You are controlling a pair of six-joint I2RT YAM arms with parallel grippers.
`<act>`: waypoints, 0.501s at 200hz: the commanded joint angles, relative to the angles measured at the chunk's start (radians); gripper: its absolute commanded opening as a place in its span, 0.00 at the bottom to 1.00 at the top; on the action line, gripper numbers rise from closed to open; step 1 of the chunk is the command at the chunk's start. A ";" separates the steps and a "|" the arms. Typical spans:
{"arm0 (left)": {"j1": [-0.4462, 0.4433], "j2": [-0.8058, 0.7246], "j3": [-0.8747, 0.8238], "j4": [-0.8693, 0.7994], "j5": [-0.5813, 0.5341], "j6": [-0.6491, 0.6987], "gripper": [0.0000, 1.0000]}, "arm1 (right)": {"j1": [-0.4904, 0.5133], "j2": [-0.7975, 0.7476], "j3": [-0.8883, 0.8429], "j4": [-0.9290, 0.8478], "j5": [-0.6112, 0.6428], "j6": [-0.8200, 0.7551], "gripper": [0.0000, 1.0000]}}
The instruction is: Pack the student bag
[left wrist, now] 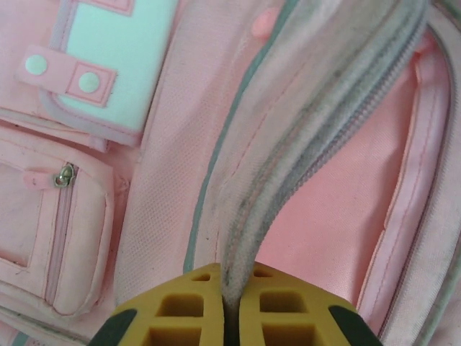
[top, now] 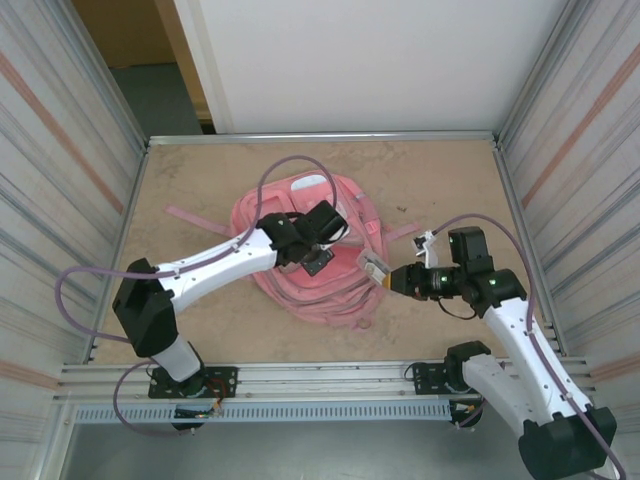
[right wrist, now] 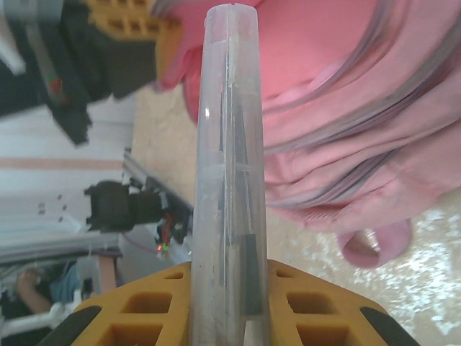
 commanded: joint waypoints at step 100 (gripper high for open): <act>0.023 -0.071 0.137 0.075 0.387 -0.214 0.00 | 0.145 0.434 0.045 0.540 0.099 0.535 0.30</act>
